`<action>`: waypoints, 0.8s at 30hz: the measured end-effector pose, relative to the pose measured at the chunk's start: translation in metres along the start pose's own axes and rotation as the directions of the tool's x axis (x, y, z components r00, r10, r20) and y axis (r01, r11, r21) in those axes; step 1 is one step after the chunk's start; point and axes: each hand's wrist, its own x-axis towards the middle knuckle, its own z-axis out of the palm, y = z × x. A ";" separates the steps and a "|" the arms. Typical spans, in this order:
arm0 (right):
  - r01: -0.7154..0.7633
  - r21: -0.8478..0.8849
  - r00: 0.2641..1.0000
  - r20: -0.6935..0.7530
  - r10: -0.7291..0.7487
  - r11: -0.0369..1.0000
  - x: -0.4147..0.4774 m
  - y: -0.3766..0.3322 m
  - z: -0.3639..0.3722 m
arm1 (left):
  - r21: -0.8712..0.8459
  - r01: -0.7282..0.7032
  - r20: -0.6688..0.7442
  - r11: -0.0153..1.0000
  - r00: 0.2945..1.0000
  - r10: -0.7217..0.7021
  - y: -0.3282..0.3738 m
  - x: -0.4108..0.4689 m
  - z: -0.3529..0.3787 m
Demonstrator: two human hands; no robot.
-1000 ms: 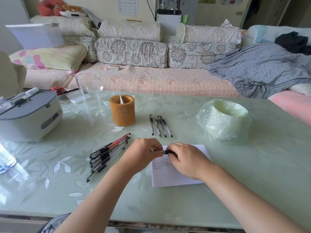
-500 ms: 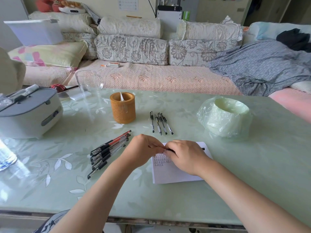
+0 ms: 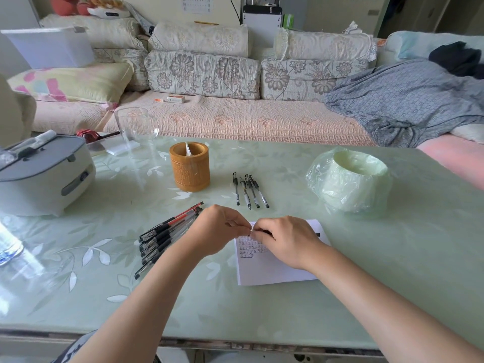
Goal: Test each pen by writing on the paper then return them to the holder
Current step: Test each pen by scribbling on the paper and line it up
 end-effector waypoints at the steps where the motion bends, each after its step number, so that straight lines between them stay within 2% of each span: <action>1: -0.018 0.010 0.999 0.036 0.018 1.000 0.000 0.000 0.001 | 0.028 -0.001 -0.006 1.000 1.000 0.001 -0.001 0.001 0.000; 4: -0.077 0.040 0.994 0.084 0.073 0.996 -0.002 0.005 0.006 | 0.175 0.003 -0.029 0.985 1.000 0.002 -0.008 0.002 0.001; 6: -0.082 0.162 0.993 0.101 0.066 0.983 -0.004 0.010 0.006 | 0.296 0.009 -0.034 0.955 0.999 0.001 -0.013 0.002 0.001; 9: -0.102 0.398 0.993 0.088 0.072 0.912 -0.003 0.013 0.006 | 0.386 0.033 -0.023 0.922 0.999 -0.026 -0.019 0.003 0.001; 11: -0.149 0.546 0.989 0.079 0.127 0.824 -0.002 0.014 0.007 | 0.423 0.032 -0.013 0.905 0.999 -0.030 -0.021 0.004 0.002; 14: -0.255 0.771 0.965 0.167 0.202 0.583 0.000 0.012 0.009 | 0.459 0.010 -0.001 0.888 1.000 -0.010 -0.023 0.006 0.005; 16: -0.255 0.816 0.965 0.183 0.186 0.518 0.001 0.013 0.011 | 0.463 -0.008 -0.006 0.886 1.000 0.012 -0.025 0.008 0.007; 19: -0.188 0.815 0.982 0.141 0.127 0.549 -0.001 0.017 0.016 | 0.447 -0.036 -0.013 0.894 0.999 0.046 -0.027 0.012 0.011; 20: -0.172 0.830 0.985 0.131 0.114 0.530 -0.002 0.016 0.017 | 0.443 -0.041 -0.016 0.895 0.998 0.054 -0.028 0.013 0.013; 22: -0.183 0.869 0.982 0.135 0.135 0.460 -0.003 0.014 0.018 | 0.439 -0.050 -0.010 0.897 0.998 0.061 -0.028 0.015 0.015; 24: -0.210 0.876 0.974 0.148 0.172 0.433 -0.001 0.014 0.019 | 0.447 -0.064 0.025 0.892 0.998 0.060 -0.027 0.016 0.018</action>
